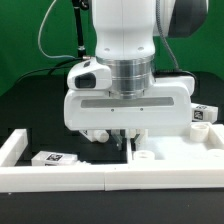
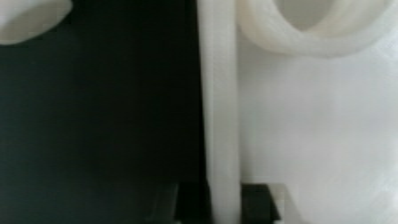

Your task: Assemble one leg

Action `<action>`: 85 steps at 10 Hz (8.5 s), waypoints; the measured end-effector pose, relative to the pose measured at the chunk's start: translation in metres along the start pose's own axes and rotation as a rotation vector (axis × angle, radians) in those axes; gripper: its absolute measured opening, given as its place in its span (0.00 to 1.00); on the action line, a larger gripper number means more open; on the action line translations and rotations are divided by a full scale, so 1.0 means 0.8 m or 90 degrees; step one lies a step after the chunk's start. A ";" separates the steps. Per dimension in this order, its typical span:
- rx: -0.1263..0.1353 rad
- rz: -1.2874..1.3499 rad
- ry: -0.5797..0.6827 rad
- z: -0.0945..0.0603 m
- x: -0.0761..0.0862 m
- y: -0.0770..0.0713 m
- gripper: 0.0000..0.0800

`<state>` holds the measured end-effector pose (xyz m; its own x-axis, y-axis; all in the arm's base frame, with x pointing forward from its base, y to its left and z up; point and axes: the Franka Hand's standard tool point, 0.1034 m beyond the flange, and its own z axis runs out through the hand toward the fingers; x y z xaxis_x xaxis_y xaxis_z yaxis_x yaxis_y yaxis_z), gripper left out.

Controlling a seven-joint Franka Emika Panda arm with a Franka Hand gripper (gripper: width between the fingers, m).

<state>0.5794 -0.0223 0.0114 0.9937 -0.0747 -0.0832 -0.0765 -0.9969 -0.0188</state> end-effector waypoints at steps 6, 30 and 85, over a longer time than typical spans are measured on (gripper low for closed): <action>-0.007 -0.043 -0.002 -0.052 -0.054 -0.060 0.74; -0.042 -0.041 -0.530 -0.005 -0.195 -0.087 0.81; 0.015 -0.155 0.427 -0.080 0.045 -0.171 0.35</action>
Offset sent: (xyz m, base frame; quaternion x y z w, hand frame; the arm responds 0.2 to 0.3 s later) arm -0.0511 0.0339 0.0337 0.0162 -0.0259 -0.0003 0.9995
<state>0.6306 0.1100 0.0746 0.8182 0.1436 0.5568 0.1602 -0.9869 0.0191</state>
